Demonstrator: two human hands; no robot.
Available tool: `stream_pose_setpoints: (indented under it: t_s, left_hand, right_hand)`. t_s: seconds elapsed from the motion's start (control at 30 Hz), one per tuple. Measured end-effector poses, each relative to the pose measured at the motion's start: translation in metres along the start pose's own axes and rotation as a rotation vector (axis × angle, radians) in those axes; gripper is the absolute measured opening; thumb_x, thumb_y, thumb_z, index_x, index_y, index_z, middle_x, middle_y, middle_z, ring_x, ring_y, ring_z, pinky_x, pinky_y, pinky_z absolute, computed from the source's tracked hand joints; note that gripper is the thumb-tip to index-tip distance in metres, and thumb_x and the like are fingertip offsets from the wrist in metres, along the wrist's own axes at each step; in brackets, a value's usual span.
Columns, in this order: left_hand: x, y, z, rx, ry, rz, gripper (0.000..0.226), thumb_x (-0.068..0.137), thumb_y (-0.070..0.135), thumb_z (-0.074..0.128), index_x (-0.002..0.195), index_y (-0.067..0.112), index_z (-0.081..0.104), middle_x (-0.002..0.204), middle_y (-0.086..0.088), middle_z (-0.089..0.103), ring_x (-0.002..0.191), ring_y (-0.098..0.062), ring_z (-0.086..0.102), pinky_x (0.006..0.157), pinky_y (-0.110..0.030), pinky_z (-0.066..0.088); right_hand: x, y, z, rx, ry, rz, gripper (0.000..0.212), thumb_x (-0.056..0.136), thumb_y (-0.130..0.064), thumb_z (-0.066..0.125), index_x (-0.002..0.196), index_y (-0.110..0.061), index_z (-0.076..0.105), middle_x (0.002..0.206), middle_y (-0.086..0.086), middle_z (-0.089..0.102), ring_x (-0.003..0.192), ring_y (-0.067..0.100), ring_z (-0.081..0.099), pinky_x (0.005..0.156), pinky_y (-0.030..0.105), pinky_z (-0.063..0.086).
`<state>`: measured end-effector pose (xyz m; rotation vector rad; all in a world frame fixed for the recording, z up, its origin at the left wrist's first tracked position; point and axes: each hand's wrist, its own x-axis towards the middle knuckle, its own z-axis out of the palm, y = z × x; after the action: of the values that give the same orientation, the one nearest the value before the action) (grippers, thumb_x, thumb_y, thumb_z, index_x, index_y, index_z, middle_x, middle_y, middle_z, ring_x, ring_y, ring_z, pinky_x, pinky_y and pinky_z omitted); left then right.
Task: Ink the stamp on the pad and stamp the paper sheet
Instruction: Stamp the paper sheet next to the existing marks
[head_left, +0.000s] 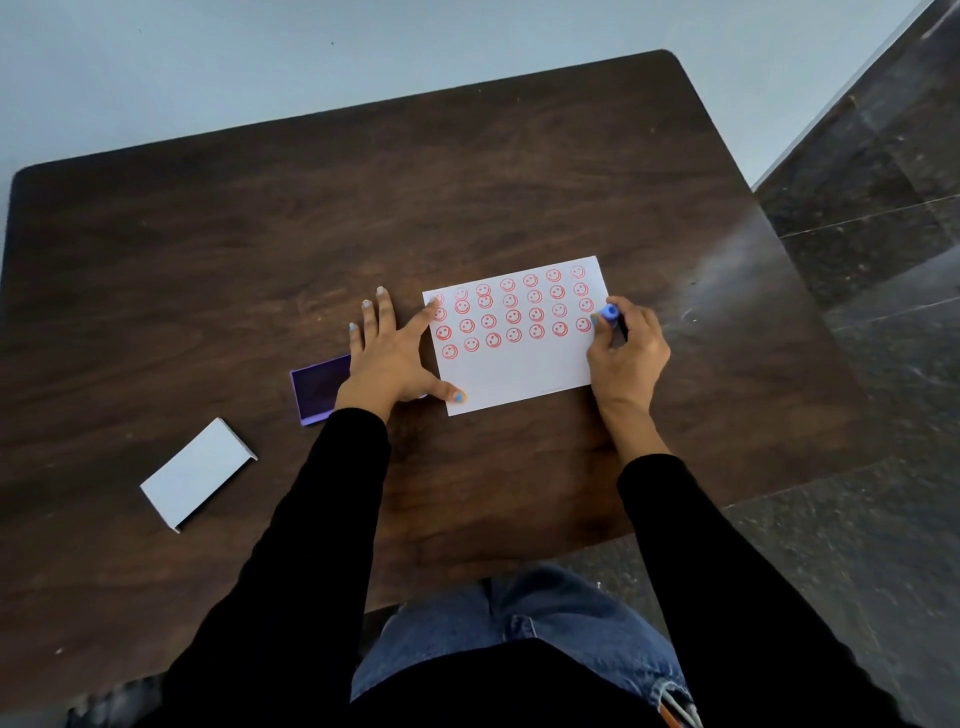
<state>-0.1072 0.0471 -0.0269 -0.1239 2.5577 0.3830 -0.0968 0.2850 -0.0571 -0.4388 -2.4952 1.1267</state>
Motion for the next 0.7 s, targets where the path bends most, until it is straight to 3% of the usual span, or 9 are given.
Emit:
stream_pose_setpoints:
  t_s: [0.7]
  left_hand:
    - [-0.0003,-0.0005,0.0023,-0.057,-0.005,0.003,0.118,0.064,0.052,0.079,0.149,0.036,-0.001,0.154,-0.009,-0.031,0.14,-0.031,-0.031,0.115,-0.05,-0.012]
  right_hand:
    - [0.0104,-0.0088,-0.009,-0.046,-0.079,0.098,0.026,0.081,-0.015,0.071,0.102,-0.002,0.066,0.105,0.017,0.07,0.094,0.03,0.064,0.084,0.039,0.054]
